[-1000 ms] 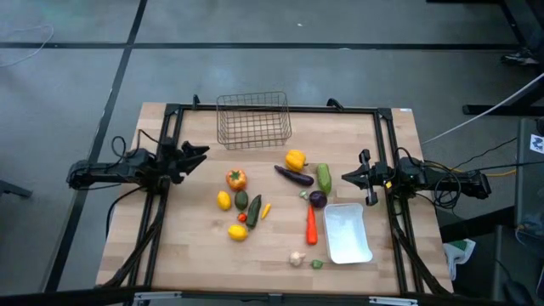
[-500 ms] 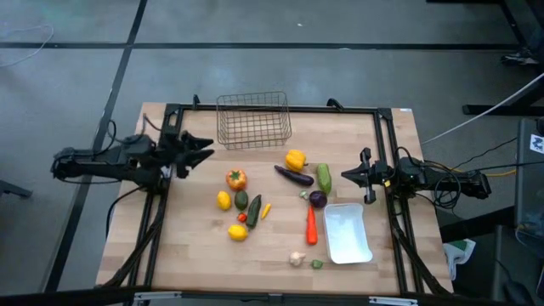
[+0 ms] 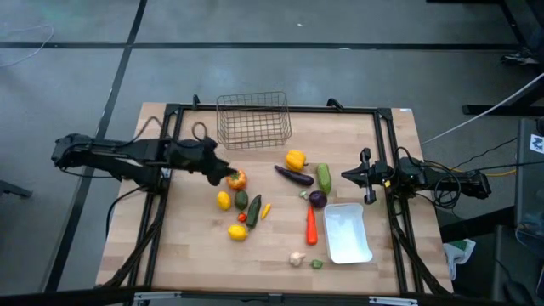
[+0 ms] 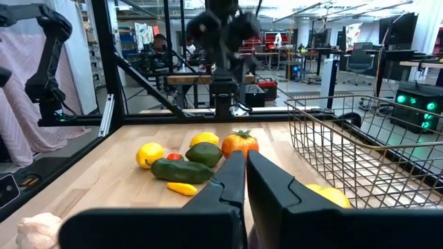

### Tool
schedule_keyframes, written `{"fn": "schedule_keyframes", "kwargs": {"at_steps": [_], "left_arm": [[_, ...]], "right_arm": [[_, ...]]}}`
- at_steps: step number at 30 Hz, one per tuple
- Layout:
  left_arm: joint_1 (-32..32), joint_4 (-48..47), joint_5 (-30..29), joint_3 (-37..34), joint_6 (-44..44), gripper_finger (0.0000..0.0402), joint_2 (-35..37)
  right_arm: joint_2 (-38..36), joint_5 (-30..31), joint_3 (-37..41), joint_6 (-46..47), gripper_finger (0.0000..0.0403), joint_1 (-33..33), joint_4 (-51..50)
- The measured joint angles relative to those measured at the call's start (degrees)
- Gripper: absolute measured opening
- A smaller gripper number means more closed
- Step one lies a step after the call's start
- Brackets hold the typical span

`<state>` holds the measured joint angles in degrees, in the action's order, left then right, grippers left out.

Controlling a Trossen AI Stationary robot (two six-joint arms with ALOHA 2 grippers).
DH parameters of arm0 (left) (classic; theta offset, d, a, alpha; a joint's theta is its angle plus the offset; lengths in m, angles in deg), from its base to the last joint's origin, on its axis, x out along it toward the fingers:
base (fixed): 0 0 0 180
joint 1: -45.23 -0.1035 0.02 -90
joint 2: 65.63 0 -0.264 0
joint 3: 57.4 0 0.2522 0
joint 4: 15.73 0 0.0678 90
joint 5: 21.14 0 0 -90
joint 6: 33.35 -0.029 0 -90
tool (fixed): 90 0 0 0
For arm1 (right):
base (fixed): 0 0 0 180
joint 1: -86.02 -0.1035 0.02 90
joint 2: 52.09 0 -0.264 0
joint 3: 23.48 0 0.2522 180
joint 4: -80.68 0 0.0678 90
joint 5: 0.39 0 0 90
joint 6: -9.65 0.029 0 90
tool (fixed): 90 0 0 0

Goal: Sort produce into baskets
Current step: Put the tomato into the mesh basket

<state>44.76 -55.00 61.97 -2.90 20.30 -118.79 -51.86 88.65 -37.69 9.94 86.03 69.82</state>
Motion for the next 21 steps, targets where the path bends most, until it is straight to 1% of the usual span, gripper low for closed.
{"fn": "schedule_keyframes", "kwargs": {"at_steps": [2, 4, 9, 10, 13, 15, 18, 21], "left_arm": [[0.0, -1.61, 2.54, 0.01, 3.84, 0.0282, -2.27], [-0.01, -2.57, 3.07, -0.01, 6.66, 0.0282, -3.97], [-0.04, -0.87, 0.29, 0.01, 10.54, 0.0282, -5.33], [-0.04, -0.84, 0.16, 0.01, 10.18, 0.0282, -5.39], [0.06, -0.24, 0.15, 0.01, 5.43, 0.0285, -5.36], [0.09, 0.07, 0.11, 0.01, 3.07, 0.0293, -5.39], [0.08, 0.54, -0.77, 0.01, 0.65, 0.0319, -5.95], [0.07, 0.77, -2.59, 0.01, -1.88, 0.0355, -6.84]], "right_arm": [[0.0, 0.0, 0.0, 0.0, 0.0019, 0.0, -0.02], [0.01, 0.0, 0.0, 0.0, 0.0019, 0.0, 0.0], [0.02, 0.0, 0.0, 0.0, 0.0019, 0.0, -0.02], [0.0, 0.0, 0.0, 0.0, 0.0019, 0.0, -0.02], [0.0, 0.02, 0.0, 0.0, 0.0019, 0.0, -0.02], [0.0, 0.02, 0.0, 0.0, 0.0019, 0.0, 0.0], [0.0, 0.02, 0.0, 0.0, 0.0019, 0.0, 0.0], [0.0, 0.04, 0.0, 0.0, 0.0019, 0.0, 0.0]]}}
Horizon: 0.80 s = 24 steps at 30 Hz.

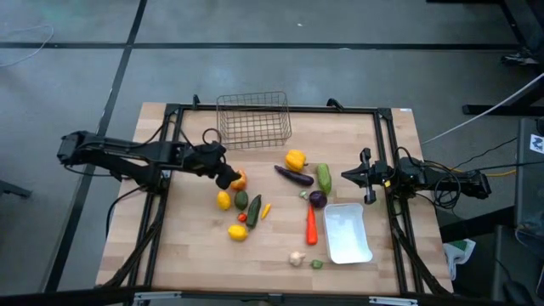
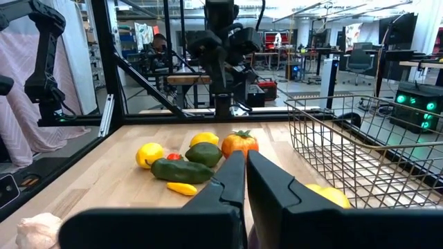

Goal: Sort produce into baskets
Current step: Put the tomato into the mesh basket

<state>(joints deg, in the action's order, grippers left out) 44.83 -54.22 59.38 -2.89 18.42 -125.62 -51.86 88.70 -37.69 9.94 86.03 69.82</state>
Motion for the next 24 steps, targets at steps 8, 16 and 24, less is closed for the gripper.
{"fn": "schedule_keyframes", "kwargs": {"at_steps": [8, 16, 24], "left_arm": [[0.0, -0.29, -1.36, 0.0, -4.59, 0.0388, -3.66], [0.0, -0.4, -1.94, 0.0, -10.43, 0.0385, -9.58], [0.0, -2.85, -2.68, 0.0, -15.99, 0.0385, -13.21]], "right_arm": [[0.0, 0.02, 0.0, 0.0, 0.0019, 0.0, -0.02], [0.0, 0.02, 0.0, 0.0, 0.0019, 0.0, 0.0], [0.0, 0.02, 0.0, 0.0, 0.0019, 0.0, 0.0]]}}
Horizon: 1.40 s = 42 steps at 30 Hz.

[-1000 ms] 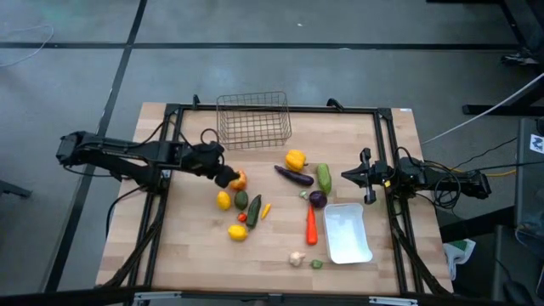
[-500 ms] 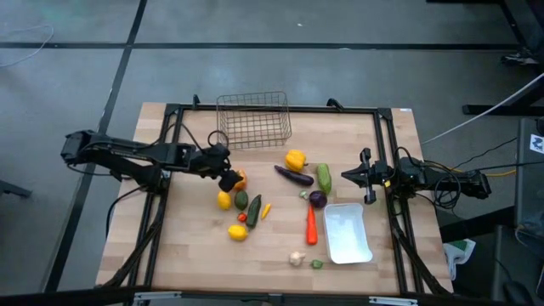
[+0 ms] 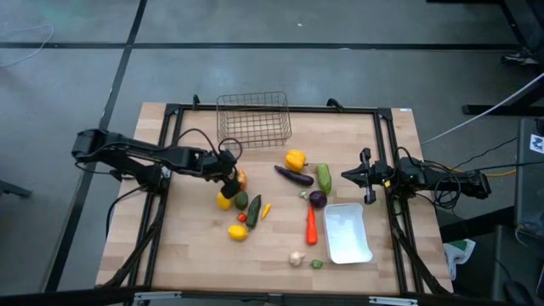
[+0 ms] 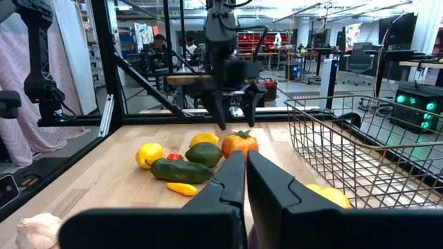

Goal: Sort produce into baskets
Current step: Put the tomato into the mesh basket

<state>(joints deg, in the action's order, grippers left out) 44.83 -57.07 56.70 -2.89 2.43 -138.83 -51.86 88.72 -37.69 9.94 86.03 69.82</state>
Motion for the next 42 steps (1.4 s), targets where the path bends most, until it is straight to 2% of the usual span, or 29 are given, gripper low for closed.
{"fn": "schedule_keyframes", "kwargs": {"at_steps": [6, 18, 33, 42], "left_arm": [[-0.07, -0.1, -0.67, 0.0, -4.31, 0.0385, -2.82], [-0.44, 1.11, -1.86, -0.02, -5.8, 0.0385, -8.95], [-0.44, 1.57, -1.98, 0.0, -8.42, 0.0383, -9.68], [-0.44, 3.05, -2.25, 0.0, -9.32, 0.0335, -9.98]], "right_arm": [[0.01, 0.0, 0.0, 0.0, 0.0019, 0.0, -0.02], [0.0, 0.0, 0.0, 0.0, 0.0019, 0.0, -0.02], [0.0, 0.02, 0.0, 0.0, 0.0019, 0.0, -0.02], [0.0, 0.02, 0.0, 0.0, 0.0019, 0.0, -0.02]]}}
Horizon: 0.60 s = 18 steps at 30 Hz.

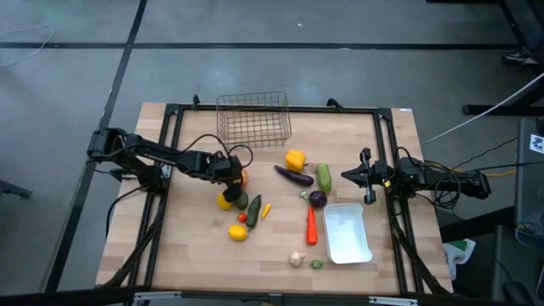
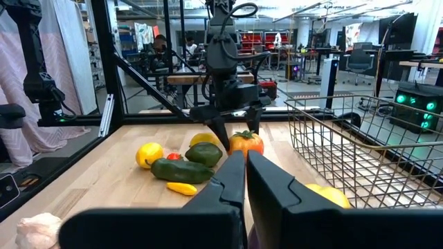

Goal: Sort produce into baskets
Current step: Put the tomato into the mesh basket

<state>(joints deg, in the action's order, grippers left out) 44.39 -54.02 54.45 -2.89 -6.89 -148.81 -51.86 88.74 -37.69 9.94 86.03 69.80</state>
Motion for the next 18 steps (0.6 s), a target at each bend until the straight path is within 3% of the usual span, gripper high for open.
{"fn": "schedule_keyframes", "kwargs": {"at_steps": [10, 18], "left_arm": [[0.0, 0.92, 0.26, 2.03, 0.04, 0.0323, 0.38], [-0.04, -0.83, 0.28, 9.5, -2.99, 0.0324, 0.42]], "right_arm": [[0.0, 0.0, 0.0, 0.0, 0.0019, 0.0, 0.0], [0.0, 0.0, 0.0, -0.74, 0.0019, 0.0, 0.02]]}}
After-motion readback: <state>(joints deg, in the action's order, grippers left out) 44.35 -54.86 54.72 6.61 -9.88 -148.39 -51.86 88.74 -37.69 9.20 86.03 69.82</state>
